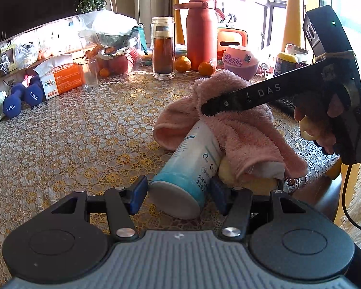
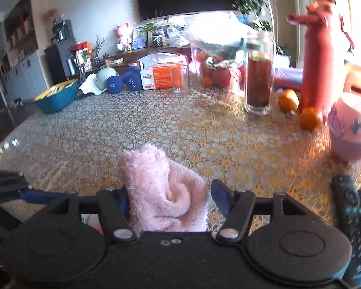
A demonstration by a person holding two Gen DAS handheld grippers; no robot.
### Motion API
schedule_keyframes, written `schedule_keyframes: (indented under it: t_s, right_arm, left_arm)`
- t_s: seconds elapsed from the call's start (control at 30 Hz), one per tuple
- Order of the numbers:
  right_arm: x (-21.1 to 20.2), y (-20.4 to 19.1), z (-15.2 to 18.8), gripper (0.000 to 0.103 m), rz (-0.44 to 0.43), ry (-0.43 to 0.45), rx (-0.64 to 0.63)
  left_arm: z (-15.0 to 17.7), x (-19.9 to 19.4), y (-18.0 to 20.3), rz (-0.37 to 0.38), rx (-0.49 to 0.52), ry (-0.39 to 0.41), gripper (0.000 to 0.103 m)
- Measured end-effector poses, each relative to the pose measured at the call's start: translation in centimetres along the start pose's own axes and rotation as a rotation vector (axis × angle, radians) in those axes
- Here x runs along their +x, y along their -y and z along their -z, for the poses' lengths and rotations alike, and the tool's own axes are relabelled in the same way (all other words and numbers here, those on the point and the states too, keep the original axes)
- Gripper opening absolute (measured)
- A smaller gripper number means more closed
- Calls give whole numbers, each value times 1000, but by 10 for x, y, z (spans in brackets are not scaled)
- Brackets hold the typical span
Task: Organize objects
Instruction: 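Wipe the bottle with the towel from cap toward its base, then rub the towel along the bottle toward the left gripper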
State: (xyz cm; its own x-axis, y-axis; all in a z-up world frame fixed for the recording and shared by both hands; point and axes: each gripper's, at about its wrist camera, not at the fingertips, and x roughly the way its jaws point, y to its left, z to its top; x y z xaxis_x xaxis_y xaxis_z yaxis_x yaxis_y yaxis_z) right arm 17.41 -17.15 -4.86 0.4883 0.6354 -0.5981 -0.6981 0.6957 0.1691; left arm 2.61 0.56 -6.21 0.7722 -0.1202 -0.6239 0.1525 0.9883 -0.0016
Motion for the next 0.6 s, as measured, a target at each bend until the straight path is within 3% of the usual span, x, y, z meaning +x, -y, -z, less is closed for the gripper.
schedule_keyframes:
  t_s: [0.23, 0.33, 0.37, 0.4, 0.5, 0.6]
  right_arm:
    - [9, 31, 8, 70, -110, -42, 245]
    - [5, 32, 11, 67, -111, -39, 299]
    - [2, 29, 11, 63, -105, -32, 291]
    - [0, 25, 11, 46, -107, -25, 270]
    - [-9, 10, 5, 31, -66, -8, 177]
    - [-14, -2, -1, 24, -34, 1, 102]
  left_arm:
    - [-1, 1, -2, 6, -8, -6, 57]
    - [-1, 1, -2, 7, -9, -7, 57]
    - [-1, 1, -2, 8, -9, -7, 57]
    - [-1, 2, -2, 8, -10, -7, 57]
    - [-1, 2, -2, 9, -15, -8, 57]
    - [-1, 2, -2, 7, -14, -8, 57]
